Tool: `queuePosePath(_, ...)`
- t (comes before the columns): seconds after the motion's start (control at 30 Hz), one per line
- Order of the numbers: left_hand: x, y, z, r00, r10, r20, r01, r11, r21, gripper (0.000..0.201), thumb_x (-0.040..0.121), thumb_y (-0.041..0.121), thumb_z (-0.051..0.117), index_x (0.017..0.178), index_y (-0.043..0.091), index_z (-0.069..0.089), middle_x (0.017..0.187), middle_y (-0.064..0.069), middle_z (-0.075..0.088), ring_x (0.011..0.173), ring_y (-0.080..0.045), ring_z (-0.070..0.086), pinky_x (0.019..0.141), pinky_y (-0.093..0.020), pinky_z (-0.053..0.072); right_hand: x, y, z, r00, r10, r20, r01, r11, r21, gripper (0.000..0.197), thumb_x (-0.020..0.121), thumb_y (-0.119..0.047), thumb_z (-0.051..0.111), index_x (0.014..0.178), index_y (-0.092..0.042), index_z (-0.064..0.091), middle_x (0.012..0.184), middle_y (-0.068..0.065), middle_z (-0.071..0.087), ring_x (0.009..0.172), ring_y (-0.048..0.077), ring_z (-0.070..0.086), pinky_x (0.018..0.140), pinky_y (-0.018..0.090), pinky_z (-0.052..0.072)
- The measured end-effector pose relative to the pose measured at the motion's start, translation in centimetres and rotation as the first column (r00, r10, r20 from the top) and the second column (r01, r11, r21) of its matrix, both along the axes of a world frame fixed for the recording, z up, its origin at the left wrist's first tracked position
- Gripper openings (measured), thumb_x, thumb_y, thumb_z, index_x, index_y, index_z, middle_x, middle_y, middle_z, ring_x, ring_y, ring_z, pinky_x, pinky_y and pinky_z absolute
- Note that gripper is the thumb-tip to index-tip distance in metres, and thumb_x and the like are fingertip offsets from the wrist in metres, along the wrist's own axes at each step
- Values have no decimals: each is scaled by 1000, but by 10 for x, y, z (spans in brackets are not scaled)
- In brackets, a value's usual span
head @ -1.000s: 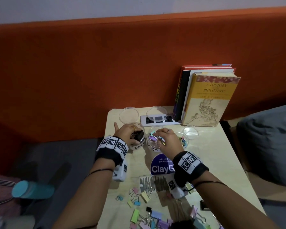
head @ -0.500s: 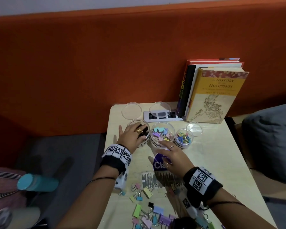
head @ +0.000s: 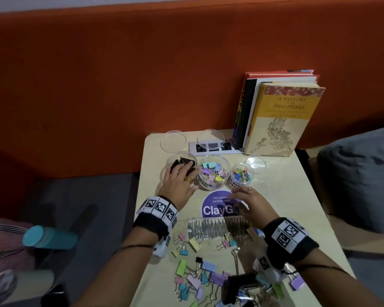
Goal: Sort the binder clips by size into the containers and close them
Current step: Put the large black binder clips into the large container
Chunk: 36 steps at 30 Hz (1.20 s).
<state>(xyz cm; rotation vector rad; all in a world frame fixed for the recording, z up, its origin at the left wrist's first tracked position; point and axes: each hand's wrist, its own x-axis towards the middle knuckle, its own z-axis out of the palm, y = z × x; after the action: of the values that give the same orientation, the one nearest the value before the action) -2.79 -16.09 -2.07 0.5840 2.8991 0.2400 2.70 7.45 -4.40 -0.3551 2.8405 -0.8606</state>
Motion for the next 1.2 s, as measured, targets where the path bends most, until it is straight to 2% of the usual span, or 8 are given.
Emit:
queuePosePath(0.1, 36, 7, 4, 999, -35, -7, 35, 998, 59, 47, 96, 35, 44, 143, 34, 36, 156, 7, 18, 142, -19, 16, 120, -42, 13, 14, 7, 0, 990, 15, 140, -25, 997, 72, 24, 84, -5, 59, 105, -14, 69, 114, 11, 64, 105, 29, 60, 89, 32, 46)
queuePosePath(0.2, 73, 5, 5, 981, 42, 189, -67, 989, 129, 47, 90, 32, 58, 135, 35, 45, 150, 8, 25, 137, -16, 25, 113, -39, 31, 34, 2, 2, 974, 72, 216, -94, 991, 94, 27, 82, -6, 59, 105, -16, 68, 114, 9, 63, 105, 27, 59, 87, 30, 46)
queuePosePath(0.4, 131, -18, 0, 885, 139, 444, -184, 981, 60, 95, 56, 42, 86, 137, 28, 38, 131, 11, 33, 125, -13, 38, 109, -31, 38, 60, -34, 0, 933, 211, 291, -266, 950, 165, 33, 84, -5, 51, 116, -10, 60, 117, 12, 57, 107, 26, 54, 91, 31, 42)
queuePosePath(0.5, 135, -23, -13, 892, 188, 411, -234, 970, 63, 81, 65, 40, 82, 134, 24, 42, 130, 8, 36, 123, -13, 39, 108, -29, 38, 55, -44, 2, 916, 166, 365, -256, 942, 217, 20, 88, -7, 47, 102, -1, 59, 105, 19, 56, 93, 28, 56, 80, 30, 40)
queuePosePath(0.7, 129, -21, -27, 889, 234, 395, -318, 934, 163, 45, 77, 23, 75, 118, 18, 55, 120, 3, 45, 112, -13, 50, 100, -25, 43, 48, -48, 3, 909, 89, 407, -205, 947, 249, 28, 87, -4, 45, 113, 0, 55, 121, 20, 53, 114, 32, 49, 92, 36, 40)
queuePosePath(0.97, 118, -10, -37, 844, 340, 415, -412, 906, 95, 40, 76, 16, 76, 110, 13, 56, 113, -1, 47, 105, -17, 57, 91, -23, 47, 46, -56, 0, 918, 43, 393, -186, 924, 334, 31, 89, -9, 46, 119, 1, 48, 127, 22, 50, 119, 33, 46, 97, 36, 40)
queuePosePath(1.1, 114, -5, -35, 833, 347, 431, -415, 907, 72, 23, 78, 16, 74, 97, 12, 61, 110, -4, 52, 108, -20, 56, 94, -26, 46, 47, -57, 7, 913, 18, 407, -146, 947, 286, 19, 88, -5, 46, 73, -11, 57, 102, 17, 54, 116, 31, 50, 96, 34, 42)
queuePosePath(1.2, 114, -3, -35, 817, 362, 450, -432, 900, 61, 16, 77, 15, 75, 85, 15, 61, 102, -3, 56, 104, -21, 60, 91, -28, 50, 48, -55, 5, 909, -12, 417, -107, 959, 262, 20, 82, -4, 47, 83, 2, 66, 101, 22, 61, 96, 29, 57, 87, 32, 47)
